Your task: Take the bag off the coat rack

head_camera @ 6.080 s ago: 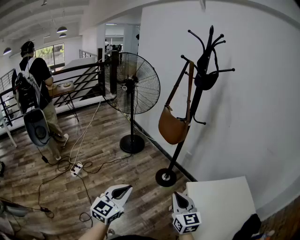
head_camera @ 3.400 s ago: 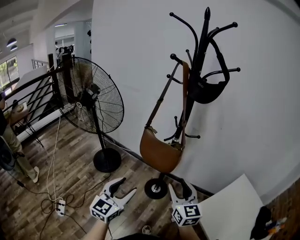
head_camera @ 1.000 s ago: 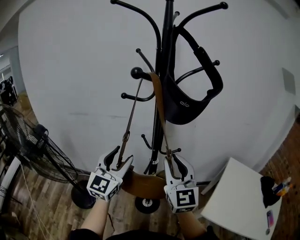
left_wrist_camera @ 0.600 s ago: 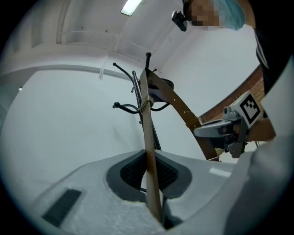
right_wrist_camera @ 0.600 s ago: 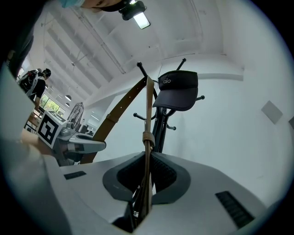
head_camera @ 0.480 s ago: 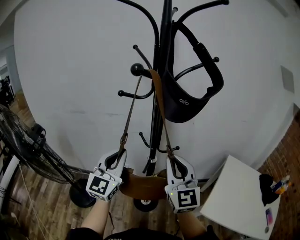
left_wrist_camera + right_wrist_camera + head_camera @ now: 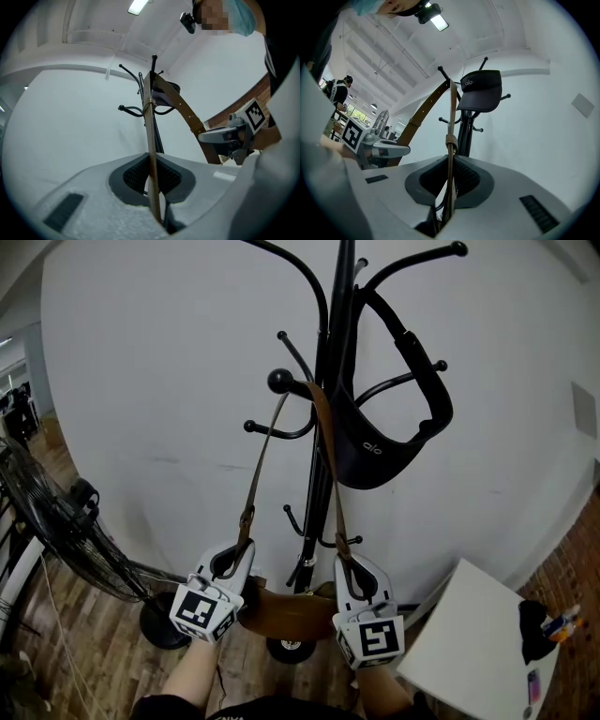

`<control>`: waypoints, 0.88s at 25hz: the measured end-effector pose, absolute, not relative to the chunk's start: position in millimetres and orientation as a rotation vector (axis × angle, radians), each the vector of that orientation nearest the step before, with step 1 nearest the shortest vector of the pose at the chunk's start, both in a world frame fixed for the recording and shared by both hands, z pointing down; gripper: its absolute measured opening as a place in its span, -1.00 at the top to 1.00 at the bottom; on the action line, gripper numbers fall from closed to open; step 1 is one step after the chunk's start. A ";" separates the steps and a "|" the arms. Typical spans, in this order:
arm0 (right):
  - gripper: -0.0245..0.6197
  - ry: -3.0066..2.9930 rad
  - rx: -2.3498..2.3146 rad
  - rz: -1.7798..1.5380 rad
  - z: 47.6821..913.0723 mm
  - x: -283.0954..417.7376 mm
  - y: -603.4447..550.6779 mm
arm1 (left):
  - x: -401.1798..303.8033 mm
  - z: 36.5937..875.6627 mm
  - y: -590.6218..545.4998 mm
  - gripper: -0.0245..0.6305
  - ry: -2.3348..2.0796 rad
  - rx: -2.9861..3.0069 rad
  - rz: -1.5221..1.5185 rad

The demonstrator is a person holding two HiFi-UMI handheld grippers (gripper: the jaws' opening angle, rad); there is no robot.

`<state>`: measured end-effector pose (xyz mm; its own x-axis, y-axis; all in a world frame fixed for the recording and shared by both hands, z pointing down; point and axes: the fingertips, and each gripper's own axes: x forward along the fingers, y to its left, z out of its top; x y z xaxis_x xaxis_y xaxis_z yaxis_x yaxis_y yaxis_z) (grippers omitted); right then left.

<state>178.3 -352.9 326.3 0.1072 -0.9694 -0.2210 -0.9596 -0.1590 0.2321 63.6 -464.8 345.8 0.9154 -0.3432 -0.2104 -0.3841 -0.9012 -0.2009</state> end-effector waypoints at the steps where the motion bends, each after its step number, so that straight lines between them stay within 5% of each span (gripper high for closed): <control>1: 0.84 -2.025 2.312 -0.500 325.9 178.3 -352.9 | 62.7 345.6 -464.2 0.89 0.555 -2.839 0.245; 22: 0.84 -2.206 2.178 -0.572 290.9 159.0 -344.1 | 35.6 308.6 -442.8 0.89 0.673 -2.769 0.262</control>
<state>159.0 -344.1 290.9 -0.0453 -0.9651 -0.2581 -0.9689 -0.0205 0.2466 35.6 -442.8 308.6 0.8750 -0.4213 -0.2386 -0.4719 -0.8524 -0.2255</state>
